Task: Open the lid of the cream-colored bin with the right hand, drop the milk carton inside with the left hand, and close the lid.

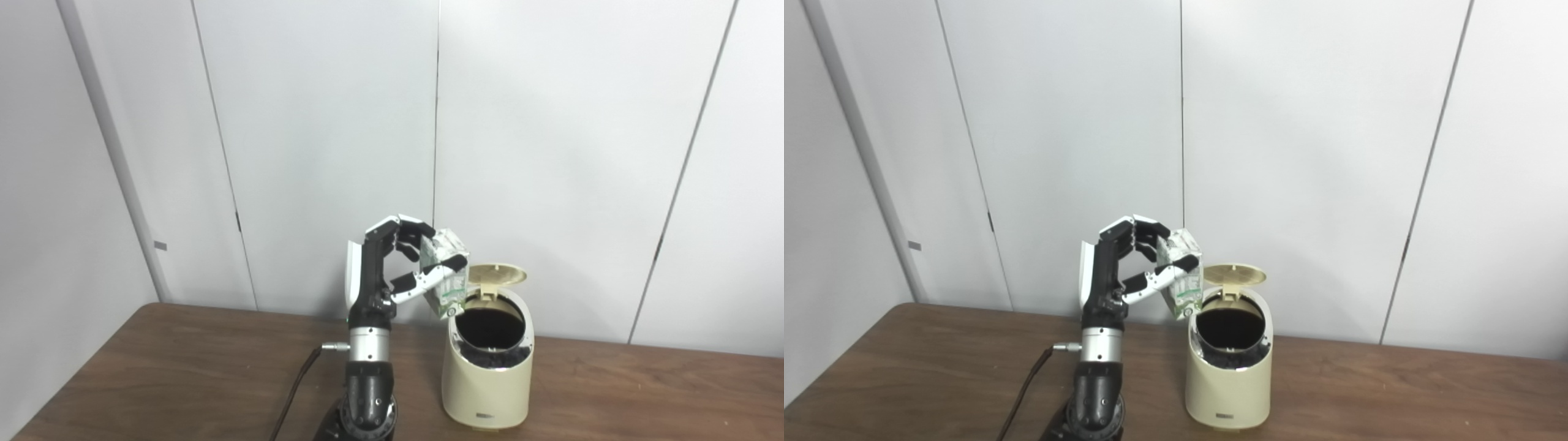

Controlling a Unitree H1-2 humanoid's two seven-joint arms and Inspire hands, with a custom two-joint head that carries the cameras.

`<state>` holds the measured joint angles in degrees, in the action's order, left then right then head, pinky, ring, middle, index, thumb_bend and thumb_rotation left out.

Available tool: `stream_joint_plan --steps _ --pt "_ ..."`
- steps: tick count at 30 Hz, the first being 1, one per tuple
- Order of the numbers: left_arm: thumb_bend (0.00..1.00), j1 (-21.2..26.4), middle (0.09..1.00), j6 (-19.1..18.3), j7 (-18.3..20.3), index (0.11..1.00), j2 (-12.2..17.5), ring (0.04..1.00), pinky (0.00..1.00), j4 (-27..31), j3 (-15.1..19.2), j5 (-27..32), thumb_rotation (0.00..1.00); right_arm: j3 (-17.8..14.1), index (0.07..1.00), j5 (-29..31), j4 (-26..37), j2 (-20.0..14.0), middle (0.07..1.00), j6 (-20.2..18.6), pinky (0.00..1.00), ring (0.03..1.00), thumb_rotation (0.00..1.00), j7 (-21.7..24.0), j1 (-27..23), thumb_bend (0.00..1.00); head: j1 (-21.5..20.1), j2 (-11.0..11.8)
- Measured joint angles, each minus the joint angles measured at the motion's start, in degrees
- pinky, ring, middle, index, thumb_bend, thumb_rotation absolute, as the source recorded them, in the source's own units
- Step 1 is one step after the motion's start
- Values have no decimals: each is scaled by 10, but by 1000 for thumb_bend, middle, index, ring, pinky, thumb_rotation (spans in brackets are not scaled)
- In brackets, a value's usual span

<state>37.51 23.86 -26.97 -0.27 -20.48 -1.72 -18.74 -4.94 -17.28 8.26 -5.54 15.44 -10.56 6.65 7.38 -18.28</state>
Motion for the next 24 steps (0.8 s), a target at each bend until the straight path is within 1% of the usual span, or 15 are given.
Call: stream_joint_plan --steps 9,11,13,15,17,18,20,22,24 --pt "504 -19 486 0 7 480 -1 443 360 27 0 -3 0 1 697 -3 1 0 713 -1 546 684 165 -3 0 96 -3 -1" --pt "504 -19 488 0 9 484 0 436 354 28 -6 -2 0 1 699 -3 1 0 715 -4 548 685 164 -3 0 95 -5 -2" --pt "504 -21 482 1 9 484 9 447 366 31 -24 0 0 1 701 -3 1 0 717 -9 552 687 166 -2 0 98 -7 -4" --pt "504 -23 479 1 9 478 22 461 391 33 -51 1 0 1 702 -3 2 0 718 -12 553 686 176 -2 0 99 -7 -4" --pt "503 -26 471 2 3 471 33 496 487 38 -79 2 0 2 705 -3 2 0 720 -15 556 693 209 -2 0 102 -10 -5" --pt "503 -28 470 2 -1 471 44 498 492 45 -99 2 0 2 705 -1 2 0 720 -14 556 693 210 -2 1 102 -10 -5" --pt "502 -29 468 5 -1 468 61 513 549 54 -130 6 0 2 705 1 2 -1 720 -14 560 693 218 -2 1 105 -11 -7" --pt "504 -29 483 7 -1 464 74 478 561 66 -156 13 0 3 708 2 2 -1 723 -14 572 699 262 -2 1 108 -12 -7" --pt "504 -29 494 10 3 459 91 476 564 82 -184 16 0 3 707 1 2 -2 721 -15 569 697 288 -1 1 114 -13 -8"
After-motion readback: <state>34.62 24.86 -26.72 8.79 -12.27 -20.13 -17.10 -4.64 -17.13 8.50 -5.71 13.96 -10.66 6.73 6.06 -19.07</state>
